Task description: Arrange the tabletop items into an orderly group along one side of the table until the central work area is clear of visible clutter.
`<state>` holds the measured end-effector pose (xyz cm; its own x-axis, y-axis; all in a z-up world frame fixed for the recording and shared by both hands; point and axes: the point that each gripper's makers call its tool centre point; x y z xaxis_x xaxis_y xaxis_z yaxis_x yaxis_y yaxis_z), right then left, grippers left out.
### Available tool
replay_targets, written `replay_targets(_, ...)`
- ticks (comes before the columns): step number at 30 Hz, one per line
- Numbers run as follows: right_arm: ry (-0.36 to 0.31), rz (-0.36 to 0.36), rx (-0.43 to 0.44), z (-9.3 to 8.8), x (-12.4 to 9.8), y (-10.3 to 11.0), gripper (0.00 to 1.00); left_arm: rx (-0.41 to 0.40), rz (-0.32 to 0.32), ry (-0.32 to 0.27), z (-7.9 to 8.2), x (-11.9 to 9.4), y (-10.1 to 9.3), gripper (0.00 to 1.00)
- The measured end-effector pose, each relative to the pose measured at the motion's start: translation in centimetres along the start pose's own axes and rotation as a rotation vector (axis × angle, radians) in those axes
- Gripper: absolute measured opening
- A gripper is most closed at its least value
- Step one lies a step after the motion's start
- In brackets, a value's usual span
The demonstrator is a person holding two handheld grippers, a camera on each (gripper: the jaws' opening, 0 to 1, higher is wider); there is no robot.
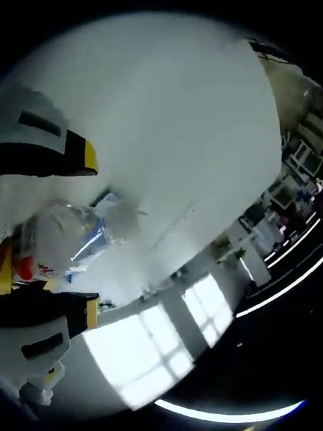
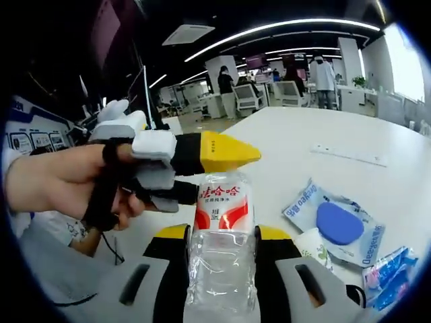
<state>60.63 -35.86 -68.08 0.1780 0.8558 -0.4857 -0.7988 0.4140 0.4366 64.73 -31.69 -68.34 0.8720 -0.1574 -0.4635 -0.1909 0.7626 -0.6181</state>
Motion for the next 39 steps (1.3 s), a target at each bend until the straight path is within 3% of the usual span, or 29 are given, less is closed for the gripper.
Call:
replay_targets(3,-0.008,0.019,-0.051,0.1,-0.3,1.0,0.33,-0.069,-0.014,-0.025,0.6,0.2,-0.1,0.51)
replay_targets(5,0.001,0.033,-0.093,0.2,-0.3,1.4,0.33,-0.076,-0.072,-0.023,0.8,0.0,-1.1,0.42)
replay_targets(6,-0.001,0.029,-0.085,0.2,-0.3,1.2,0.33,-0.051,-0.030,-0.034,1.0,0.0,-0.3,0.42)
replay_targets(10,-0.001,0.034,-0.112,0.3,-0.2,1.4,0.34,0.003,-0.055,-0.008,1.1,-0.9,-0.9,0.39)
replay_targets(18,0.027,0.062,-0.194,0.3,-0.2,1.5,0.36,0.266,-0.098,-0.019,2.4,-2.1,-2.7,0.37)
replay_targets(20,0.037,0.147,-0.142,0.7,-0.1,1.9,0.36,0.404,-0.092,-0.040,2.8,-2.7,-3.3,0.36)
replay_targets(22,0.016,0.196,-0.076,1.7,-0.2,2.0,0.37,0.470,-0.106,-0.054,3.0,-3.0,-4.0,0.36)
replay_targets(24,-0.028,0.271,-0.068,3.5,-0.6,2.4,0.42,0.525,-0.145,-0.062,3.3,-3.4,-4.7,0.36)
replay_targets(26,-0.057,0.341,-0.100,4.7,-1.0,2.5,0.50,0.554,-0.187,-0.080,3.9,-3.9,-5.3,0.36)
replay_targets(27,-0.040,0.432,-0.110,4.9,-1.6,2.9,0.55,0.566,-0.210,-0.094,4.4,-4.4,-5.6,0.36)
replay_targets(28,-0.017,0.450,-0.112,4.7,-1.7,2.9,0.56,0.595,-0.234,-0.114,4.9,-4.8,-6.1,0.36)
replay_targets(29,0.019,0.471,-0.157,4.6,-2.0,2.4,0.58,0.636,-0.272,-0.123,5.3,-5.3,-6.8,0.36)
replay_targets(31,0.002,0.517,-0.294,5.1,-2.7,2.6,0.61,0.694,-0.329,-0.120,5.5,-6.0,-7.9,0.37)
replay_targets(32,0.013,0.537,-0.318,5.2,-3.0,2.6,0.60,0.733,-0.360,-0.122,5.6,-6.4,-8.6,0.37)
replay_targets(37,-0.015,0.643,-0.279,6.5,-4.0,4.6,0.61,0.785,-0.445,-0.115,5.8,-7.3,-9.8,0.37)
replay_targets(39,-0.019,0.680,-0.310,6.5,-4.1,5.7,0.61,0.796,-0.469,-0.116,5.8,-7.6,-10.3,0.37)
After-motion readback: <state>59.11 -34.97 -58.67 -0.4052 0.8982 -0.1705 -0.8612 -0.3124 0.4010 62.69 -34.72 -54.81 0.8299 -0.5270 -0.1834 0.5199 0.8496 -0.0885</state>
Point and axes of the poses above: the point that each gripper's makers call its tool centre point, and the gripper's own axes: x roughly forward along the fingers, y roughly to its left, z roughly out of its top, and after that the axes turned 13 degrees about x, right-handed
